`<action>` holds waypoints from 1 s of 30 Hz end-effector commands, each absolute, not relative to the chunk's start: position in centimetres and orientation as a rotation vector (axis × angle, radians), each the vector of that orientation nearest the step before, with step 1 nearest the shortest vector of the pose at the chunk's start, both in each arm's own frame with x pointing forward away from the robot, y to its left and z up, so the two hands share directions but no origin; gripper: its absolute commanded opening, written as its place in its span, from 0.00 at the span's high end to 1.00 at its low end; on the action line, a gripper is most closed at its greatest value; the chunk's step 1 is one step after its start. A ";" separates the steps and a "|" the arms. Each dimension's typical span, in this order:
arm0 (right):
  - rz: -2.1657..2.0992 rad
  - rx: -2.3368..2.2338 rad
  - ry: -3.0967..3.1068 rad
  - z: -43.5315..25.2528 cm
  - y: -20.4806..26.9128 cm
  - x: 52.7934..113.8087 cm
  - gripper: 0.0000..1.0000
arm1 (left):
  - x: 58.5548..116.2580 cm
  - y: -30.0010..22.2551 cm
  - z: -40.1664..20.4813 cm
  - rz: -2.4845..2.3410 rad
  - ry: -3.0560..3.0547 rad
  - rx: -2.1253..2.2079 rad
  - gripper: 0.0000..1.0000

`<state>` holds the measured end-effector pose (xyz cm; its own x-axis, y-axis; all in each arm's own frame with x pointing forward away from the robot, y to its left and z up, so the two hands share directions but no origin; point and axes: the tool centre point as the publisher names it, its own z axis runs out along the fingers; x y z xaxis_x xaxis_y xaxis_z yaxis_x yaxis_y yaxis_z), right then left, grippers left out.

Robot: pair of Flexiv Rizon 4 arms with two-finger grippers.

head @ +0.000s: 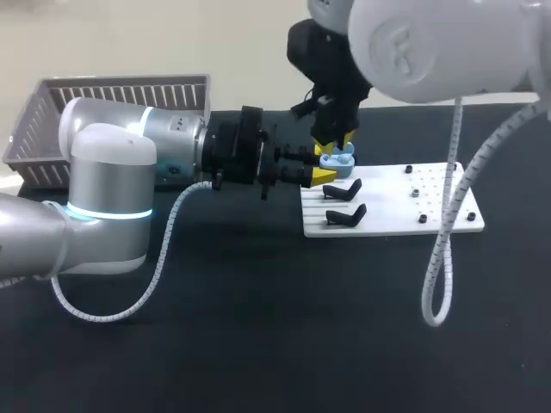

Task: Pick up each earbud case from the left stands, insert the matching earbuds, close the lid, and place the case in the box.

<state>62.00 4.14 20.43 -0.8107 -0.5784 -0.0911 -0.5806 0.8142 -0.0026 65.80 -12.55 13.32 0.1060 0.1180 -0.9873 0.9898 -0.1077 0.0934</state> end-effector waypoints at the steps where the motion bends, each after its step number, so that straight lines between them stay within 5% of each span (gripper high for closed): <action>1: 0.022 -0.925 2.891 19.6 4.4 62.2 1.00 | 65.7 -12.5 13.2 -1.141 1.173 1.417 1.00; 30: -0.005 -0.833 2.861 17.9 3.5 63.6 1.00 | 65.7 -12.5 13.2 -1.141 1.173 1.417 1.00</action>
<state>63.62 3.51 18.12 -0.8316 -0.5353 -0.1481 -0.5350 0.8436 -0.0455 65.80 -12.55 13.32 0.1060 0.1180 -0.9873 0.9898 -0.1077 0.0934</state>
